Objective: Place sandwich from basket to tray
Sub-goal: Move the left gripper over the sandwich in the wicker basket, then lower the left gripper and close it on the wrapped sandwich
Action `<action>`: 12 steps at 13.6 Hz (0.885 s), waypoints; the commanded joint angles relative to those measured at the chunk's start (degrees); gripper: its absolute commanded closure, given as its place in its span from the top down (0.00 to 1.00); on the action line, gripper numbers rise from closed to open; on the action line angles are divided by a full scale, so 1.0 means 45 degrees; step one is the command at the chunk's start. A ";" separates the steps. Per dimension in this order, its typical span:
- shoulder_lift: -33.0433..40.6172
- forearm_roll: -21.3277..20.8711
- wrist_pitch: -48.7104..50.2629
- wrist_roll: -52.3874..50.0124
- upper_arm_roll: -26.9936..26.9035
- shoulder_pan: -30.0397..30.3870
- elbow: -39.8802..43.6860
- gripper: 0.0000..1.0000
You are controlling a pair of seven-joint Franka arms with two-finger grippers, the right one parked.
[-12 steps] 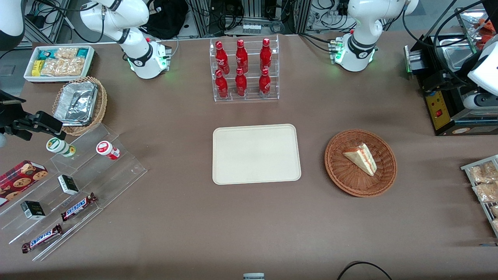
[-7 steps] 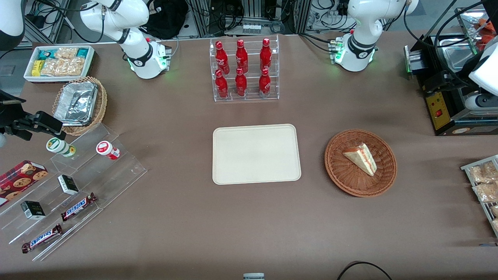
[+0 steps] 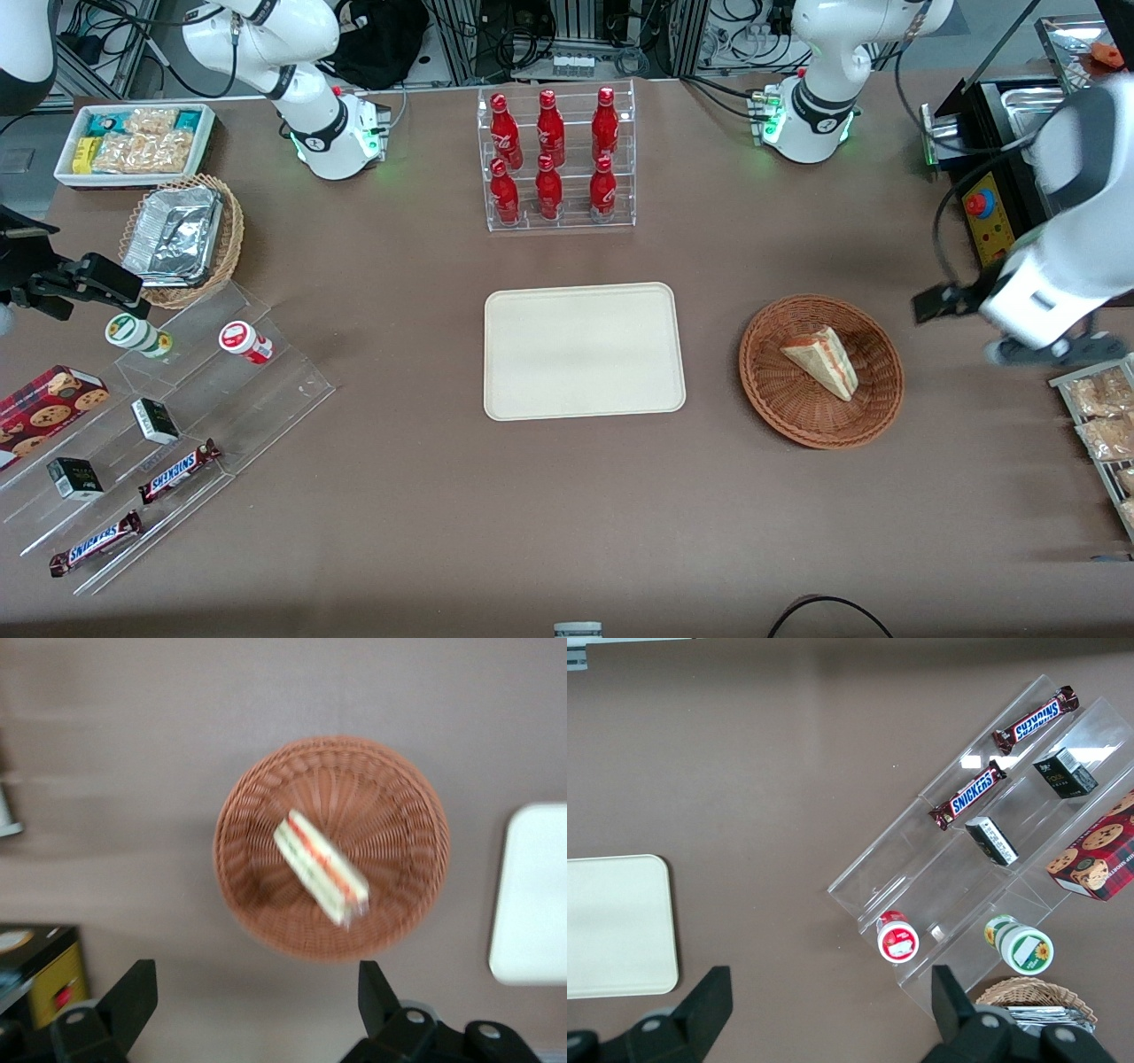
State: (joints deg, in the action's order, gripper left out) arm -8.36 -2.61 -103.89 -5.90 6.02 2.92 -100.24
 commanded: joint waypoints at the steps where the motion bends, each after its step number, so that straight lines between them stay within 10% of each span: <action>1: 0.0335 -0.0084 -0.2782 -0.1727 0.0340 0.0015 -0.2384 1.00; 12: -0.0310 -0.0162 -0.7402 -0.9545 0.1377 -0.0024 -0.6005 1.00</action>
State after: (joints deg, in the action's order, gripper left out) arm -9.32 -2.60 -135.82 -45.33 11.86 2.78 -126.72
